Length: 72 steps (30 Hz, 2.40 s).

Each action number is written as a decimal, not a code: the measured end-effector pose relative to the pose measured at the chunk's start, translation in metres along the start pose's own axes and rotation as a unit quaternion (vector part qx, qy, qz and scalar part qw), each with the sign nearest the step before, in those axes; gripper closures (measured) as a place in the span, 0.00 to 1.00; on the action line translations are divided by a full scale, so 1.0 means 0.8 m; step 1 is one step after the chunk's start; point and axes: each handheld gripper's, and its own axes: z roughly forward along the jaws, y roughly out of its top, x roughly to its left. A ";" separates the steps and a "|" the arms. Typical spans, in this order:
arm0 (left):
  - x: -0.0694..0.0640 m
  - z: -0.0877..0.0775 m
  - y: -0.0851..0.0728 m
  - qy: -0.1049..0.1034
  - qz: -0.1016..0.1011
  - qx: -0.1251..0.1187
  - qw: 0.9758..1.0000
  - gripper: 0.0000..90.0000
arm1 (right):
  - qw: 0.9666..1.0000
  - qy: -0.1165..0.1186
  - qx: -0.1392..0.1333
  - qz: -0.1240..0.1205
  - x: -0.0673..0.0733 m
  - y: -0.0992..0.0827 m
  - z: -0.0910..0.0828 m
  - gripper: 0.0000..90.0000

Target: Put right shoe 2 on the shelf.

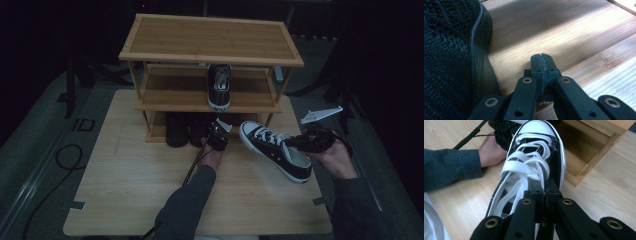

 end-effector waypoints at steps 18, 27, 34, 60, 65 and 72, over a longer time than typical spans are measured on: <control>0.002 -0.001 0.000 -0.002 0.009 0.008 1.000 1.00 | 1.000 0.010 -0.007 -0.017 0.010 0.027 -0.022 0.98; 0.002 -0.001 0.000 -0.001 0.007 0.006 1.000 1.00 | 0.999 0.011 -0.023 -0.024 0.015 0.041 -0.037 0.98; 0.001 -0.001 0.000 0.004 0.007 0.006 1.000 1.00 | 0.999 0.004 -0.032 -0.033 0.020 0.053 -0.048 0.98; 0.001 0.000 0.000 -0.001 0.002 0.002 1.000 1.00 | 0.998 -0.044 -0.040 0.007 -0.004 0.110 -0.019 0.98; 0.001 0.000 0.000 -0.001 0.002 0.003 1.000 1.00 | 0.997 -0.058 -0.048 0.025 -0.010 0.123 -0.009 0.98; 0.001 0.000 0.000 -0.002 0.001 0.003 1.000 1.00 | 0.994 -0.085 -0.055 0.049 -0.015 0.138 0.010 0.98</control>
